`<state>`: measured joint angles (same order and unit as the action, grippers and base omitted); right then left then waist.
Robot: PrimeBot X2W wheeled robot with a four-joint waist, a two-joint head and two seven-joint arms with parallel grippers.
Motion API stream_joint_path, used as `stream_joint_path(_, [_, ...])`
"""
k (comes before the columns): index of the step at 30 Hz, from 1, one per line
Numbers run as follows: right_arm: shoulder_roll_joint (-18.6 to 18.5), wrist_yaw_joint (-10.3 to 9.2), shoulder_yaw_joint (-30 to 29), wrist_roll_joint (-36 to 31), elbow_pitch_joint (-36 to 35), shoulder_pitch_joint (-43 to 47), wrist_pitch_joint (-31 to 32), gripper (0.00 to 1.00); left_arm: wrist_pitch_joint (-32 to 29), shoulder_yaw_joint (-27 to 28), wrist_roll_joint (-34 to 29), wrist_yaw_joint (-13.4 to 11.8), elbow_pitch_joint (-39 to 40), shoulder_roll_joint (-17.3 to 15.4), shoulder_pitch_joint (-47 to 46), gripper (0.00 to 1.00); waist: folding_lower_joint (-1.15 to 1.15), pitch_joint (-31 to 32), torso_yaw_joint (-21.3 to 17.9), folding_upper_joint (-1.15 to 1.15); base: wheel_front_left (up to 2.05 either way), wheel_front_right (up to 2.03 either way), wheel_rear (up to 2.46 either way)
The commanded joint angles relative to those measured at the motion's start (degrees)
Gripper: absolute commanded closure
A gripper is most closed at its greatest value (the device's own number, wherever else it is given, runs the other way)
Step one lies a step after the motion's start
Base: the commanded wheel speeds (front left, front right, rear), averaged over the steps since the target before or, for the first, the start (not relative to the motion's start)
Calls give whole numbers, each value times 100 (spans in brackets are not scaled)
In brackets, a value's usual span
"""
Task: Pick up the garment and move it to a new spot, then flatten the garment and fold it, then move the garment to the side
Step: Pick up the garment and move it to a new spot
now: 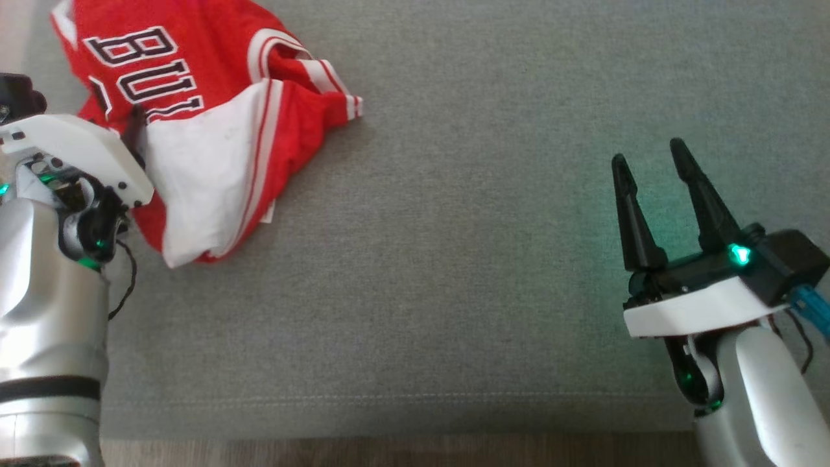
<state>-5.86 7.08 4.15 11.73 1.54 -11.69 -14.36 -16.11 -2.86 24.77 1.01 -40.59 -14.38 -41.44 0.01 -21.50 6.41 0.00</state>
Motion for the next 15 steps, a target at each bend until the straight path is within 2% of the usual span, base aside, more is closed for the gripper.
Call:
stream_joint_path(1, [-54, 41, 120, 31, -227, -114, -22, 0, -19, 161, -22, -18, 20, -340, -300, 0, -1, -56, -54, 0, 0, 0, 0])
stream_joint_path(4, [-71, 41, 111, 36, -228, -120, -27, 0, -39, 113, -15, 35, -302, -344, -424, 0, -1, -79, -76, 0, 0, 0, 0])
stream_joint_path(5, [-74, 41, 104, 36, -228, -120, -28, 0, -34, 103, -5, 59, -389, -341, -461, 29, -1, -82, -80, 0, 0, 0, 0])
stream_joint_path(7, [-79, 41, 87, 36, -226, -124, -31, 0, 39, 125, 42, 83, -530, -325, -530, 100, -1, -78, -80, 0, 0, 0, 0])
stream_joint_path(10, [-73, 41, 70, 30, -218, -130, -33, 0, 169, 158, 96, 132, -614, -317, -591, 100, -1, -54, -72, 0, 0, 0, 0])
stream_joint_path(15, [-22, 41, 49, 8, -158, -128, -40, 0, 775, 192, 97, 227, -569, -369, -701, 100, -1, 138, -17, 0, 0, 0, 0])
